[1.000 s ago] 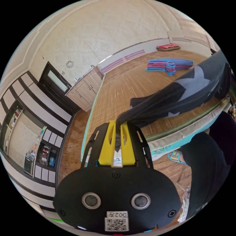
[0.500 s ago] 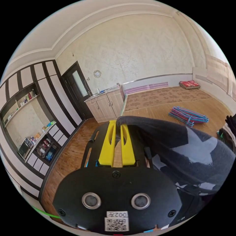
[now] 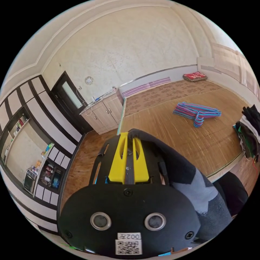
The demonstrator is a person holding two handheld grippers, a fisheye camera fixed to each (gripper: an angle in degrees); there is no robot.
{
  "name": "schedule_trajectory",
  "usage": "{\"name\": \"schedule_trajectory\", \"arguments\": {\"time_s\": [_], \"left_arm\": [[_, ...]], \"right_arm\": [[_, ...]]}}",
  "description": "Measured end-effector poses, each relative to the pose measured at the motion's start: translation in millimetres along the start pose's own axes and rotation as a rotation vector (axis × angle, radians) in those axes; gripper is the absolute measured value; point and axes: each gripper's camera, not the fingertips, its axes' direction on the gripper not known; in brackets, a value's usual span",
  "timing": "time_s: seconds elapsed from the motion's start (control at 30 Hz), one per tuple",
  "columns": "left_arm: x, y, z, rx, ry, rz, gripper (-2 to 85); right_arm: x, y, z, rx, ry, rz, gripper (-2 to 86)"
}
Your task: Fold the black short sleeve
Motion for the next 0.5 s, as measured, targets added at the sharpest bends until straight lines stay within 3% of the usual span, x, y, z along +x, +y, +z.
{"name": "schedule_trajectory", "arguments": {"time_s": [0.27, 0.5], "left_arm": [[190, -33, 81, -0.111, 0.298, 0.206, -0.5], [305, -84, 94, -0.104, 0.354, 0.392, -0.4]], "right_arm": [[55, 138, -37, -0.252, 0.135, 0.379, -0.9], [80, 187, -58, -0.281, 0.187, 0.491, -0.9]]}}
